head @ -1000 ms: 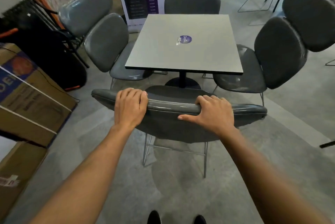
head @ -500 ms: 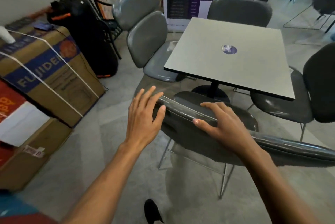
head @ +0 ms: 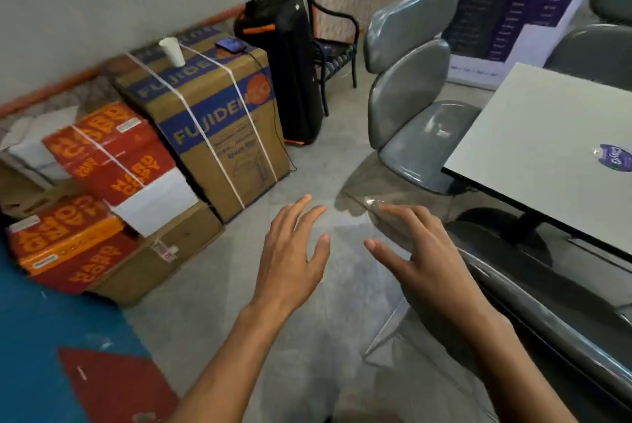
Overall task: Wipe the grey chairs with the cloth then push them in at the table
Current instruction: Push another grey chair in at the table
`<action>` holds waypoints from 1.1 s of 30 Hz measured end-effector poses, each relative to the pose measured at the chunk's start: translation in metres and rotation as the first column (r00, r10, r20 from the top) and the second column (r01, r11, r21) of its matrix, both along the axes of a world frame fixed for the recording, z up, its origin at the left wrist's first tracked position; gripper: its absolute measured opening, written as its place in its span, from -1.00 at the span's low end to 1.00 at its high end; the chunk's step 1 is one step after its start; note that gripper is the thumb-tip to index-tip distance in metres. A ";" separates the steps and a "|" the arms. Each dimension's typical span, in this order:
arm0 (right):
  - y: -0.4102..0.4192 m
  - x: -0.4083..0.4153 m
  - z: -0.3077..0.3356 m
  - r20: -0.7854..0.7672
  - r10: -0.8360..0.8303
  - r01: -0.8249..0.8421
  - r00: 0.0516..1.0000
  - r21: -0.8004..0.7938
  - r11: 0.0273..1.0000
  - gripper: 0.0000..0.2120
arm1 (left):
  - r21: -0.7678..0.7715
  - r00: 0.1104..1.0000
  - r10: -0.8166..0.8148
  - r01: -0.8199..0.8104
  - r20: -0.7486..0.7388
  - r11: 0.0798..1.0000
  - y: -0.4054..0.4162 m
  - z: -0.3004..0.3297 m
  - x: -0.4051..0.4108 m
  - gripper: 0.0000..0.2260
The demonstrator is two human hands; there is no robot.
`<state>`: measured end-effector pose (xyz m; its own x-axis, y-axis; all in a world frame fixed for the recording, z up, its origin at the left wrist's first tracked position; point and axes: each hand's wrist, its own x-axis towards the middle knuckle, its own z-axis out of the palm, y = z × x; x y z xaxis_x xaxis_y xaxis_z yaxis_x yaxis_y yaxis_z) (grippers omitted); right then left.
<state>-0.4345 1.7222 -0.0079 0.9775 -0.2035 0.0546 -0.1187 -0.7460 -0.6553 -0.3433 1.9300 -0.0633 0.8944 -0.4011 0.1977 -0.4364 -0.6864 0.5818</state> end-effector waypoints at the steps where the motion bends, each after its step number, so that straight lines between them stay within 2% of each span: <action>1: 0.005 0.017 -0.003 -0.005 0.022 -0.022 1.000 0.010 1.000 -0.42 | 0.004 1.000 0.027 -0.027 -0.008 1.000 0.006 -0.001 0.011 -0.58; 5: 0.018 0.086 -0.013 -0.025 0.069 -0.068 0.997 0.050 0.996 -0.35 | 0.018 0.997 0.077 -0.077 -0.019 0.997 0.023 -0.004 0.057 -0.58; 10: 0.020 0.179 -0.027 -0.041 0.048 -0.043 0.998 0.129 0.991 -0.29 | 0.047 0.993 0.114 -0.112 -0.039 0.993 0.026 -0.012 0.141 -0.58; 17: -0.012 0.311 -0.031 -0.069 -0.041 0.056 0.997 0.225 0.973 -0.39 | 0.059 0.995 0.090 -0.087 -0.050 0.995 -0.002 -0.006 0.285 -0.57; 21: -0.036 0.386 -0.026 -0.074 -0.048 0.061 0.996 0.191 0.980 -0.38 | 0.037 0.996 0.086 -0.085 -0.033 0.996 -0.025 0.001 0.359 -0.58; 28: -0.068 0.487 -0.026 -0.039 -0.131 0.136 0.991 0.191 0.972 -0.40 | -0.006 0.999 0.006 -0.006 -0.054 1.000 -0.067 -0.002 0.480 -0.59; 33: -0.092 0.561 -0.033 -0.029 -0.274 0.274 0.961 0.191 0.943 -0.41 | -0.019 0.995 -0.093 0.093 -0.028 0.996 -0.092 -0.010 0.574 -0.58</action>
<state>0.1267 1.6297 -0.0411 0.8827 -0.4698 -0.0133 -0.3018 -0.5450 -0.7822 0.2310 1.8381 -0.0736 0.8589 -0.4793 0.1805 -0.4808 -0.6331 0.6066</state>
